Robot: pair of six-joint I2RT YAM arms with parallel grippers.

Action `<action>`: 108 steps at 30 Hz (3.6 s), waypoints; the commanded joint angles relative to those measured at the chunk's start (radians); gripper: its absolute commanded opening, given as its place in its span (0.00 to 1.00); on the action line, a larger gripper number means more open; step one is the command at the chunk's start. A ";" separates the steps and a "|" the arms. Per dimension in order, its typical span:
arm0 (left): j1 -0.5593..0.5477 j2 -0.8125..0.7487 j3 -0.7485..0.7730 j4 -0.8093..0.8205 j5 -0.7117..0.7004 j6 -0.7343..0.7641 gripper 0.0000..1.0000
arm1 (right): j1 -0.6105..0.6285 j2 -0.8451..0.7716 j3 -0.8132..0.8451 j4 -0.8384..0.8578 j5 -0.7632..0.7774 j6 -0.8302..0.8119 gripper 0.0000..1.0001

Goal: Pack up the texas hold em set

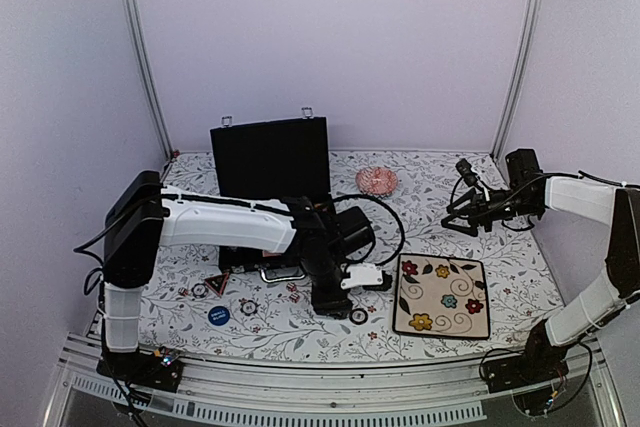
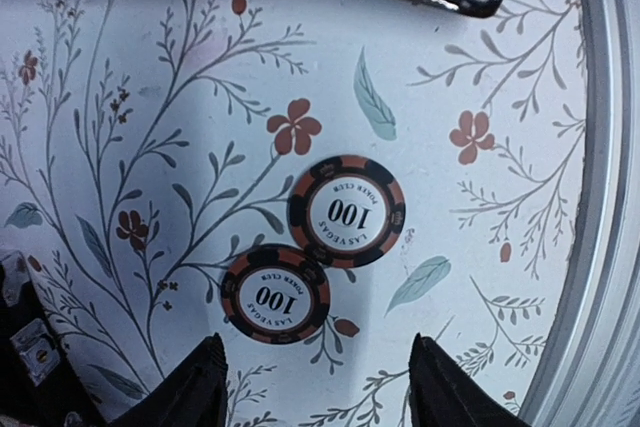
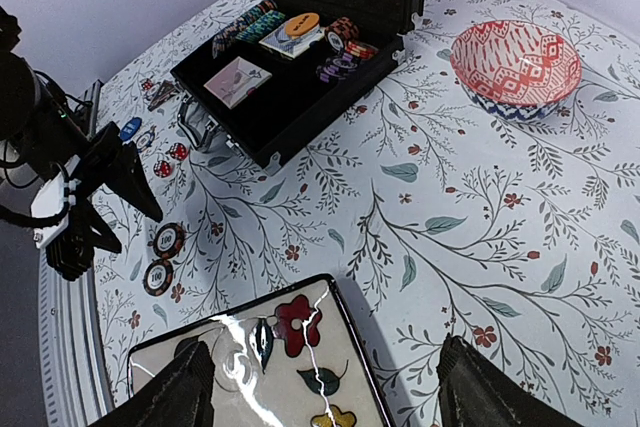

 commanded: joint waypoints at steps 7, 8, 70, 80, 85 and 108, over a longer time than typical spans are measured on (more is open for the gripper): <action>0.017 0.080 0.010 0.065 -0.016 0.083 0.57 | -0.004 0.003 0.021 -0.013 -0.015 -0.011 0.77; 0.016 0.080 0.006 0.072 -0.019 0.083 0.57 | -0.004 0.005 0.021 -0.012 -0.014 -0.012 0.77; -0.054 0.122 0.126 0.034 0.048 0.047 0.38 | -0.005 0.021 0.032 -0.036 -0.032 -0.029 0.77; -0.069 0.141 0.127 0.051 0.035 0.051 0.41 | -0.004 0.024 0.032 -0.037 -0.031 -0.030 0.77; -0.077 0.147 0.132 0.052 0.021 0.049 0.44 | -0.004 0.026 0.033 -0.039 -0.031 -0.031 0.77; -0.078 0.166 0.132 0.027 -0.020 0.031 0.52 | -0.005 0.027 0.038 -0.052 -0.039 -0.038 0.77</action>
